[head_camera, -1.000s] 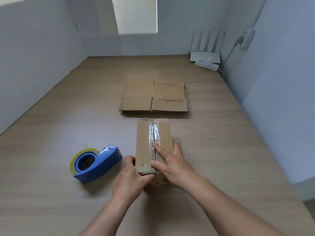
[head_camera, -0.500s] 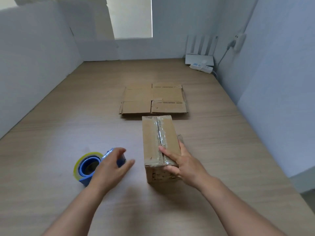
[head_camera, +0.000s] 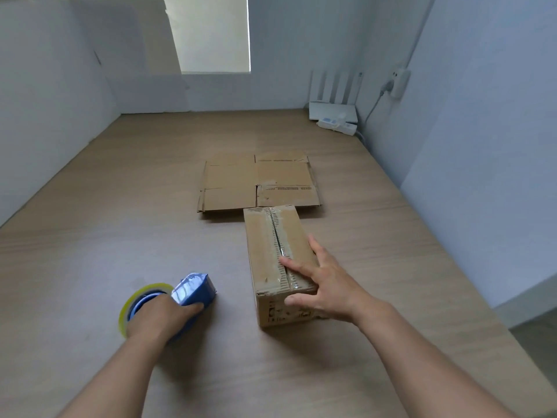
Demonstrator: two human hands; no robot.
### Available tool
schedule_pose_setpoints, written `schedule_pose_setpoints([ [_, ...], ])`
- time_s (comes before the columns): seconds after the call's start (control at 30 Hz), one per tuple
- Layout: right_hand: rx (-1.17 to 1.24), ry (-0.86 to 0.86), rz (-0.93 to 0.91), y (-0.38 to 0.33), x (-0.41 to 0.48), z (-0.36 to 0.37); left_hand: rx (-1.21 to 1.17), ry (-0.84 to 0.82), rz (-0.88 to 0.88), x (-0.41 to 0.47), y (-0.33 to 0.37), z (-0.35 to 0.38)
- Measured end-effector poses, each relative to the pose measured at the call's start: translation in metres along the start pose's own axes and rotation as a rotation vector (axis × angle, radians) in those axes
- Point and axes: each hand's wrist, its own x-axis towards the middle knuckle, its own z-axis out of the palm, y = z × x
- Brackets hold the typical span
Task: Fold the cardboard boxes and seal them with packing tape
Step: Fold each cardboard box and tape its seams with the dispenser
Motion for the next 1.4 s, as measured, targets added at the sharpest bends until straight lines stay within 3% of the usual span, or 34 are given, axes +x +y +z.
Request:
schedule_pose_setpoints([
  [0.23,-0.047,0.120,-0.037,-0.017,0.003,-0.015,-0.465,-0.112,0.253,-0.018,0.013,-0.044],
  [0.37,-0.028,0.261,-0.097,-0.031,0.001,-0.021,-0.533,-0.160,0.370,-0.033,0.022,-0.077],
  [0.5,0.168,0.465,-0.201,-0.053,0.000,-0.027,-0.560,-0.211,0.527,-0.049,0.030,-0.101],
  [0.7,0.604,0.176,-0.211,-0.090,0.005,-0.040,-0.558,-0.287,0.691,-0.067,0.041,-0.114],
  [0.8,0.770,0.142,-0.242,-0.096,0.004,-0.042,-0.538,-0.294,0.727,-0.070,0.041,-0.117],
  [1.0,0.761,0.216,-0.297,-0.096,-0.002,-0.044,-0.458,-0.296,0.722,-0.070,0.038,-0.116],
  [1.4,0.764,0.323,-0.235,-0.094,-0.003,-0.039,-0.423,-0.345,0.756,-0.072,0.047,-0.119],
])
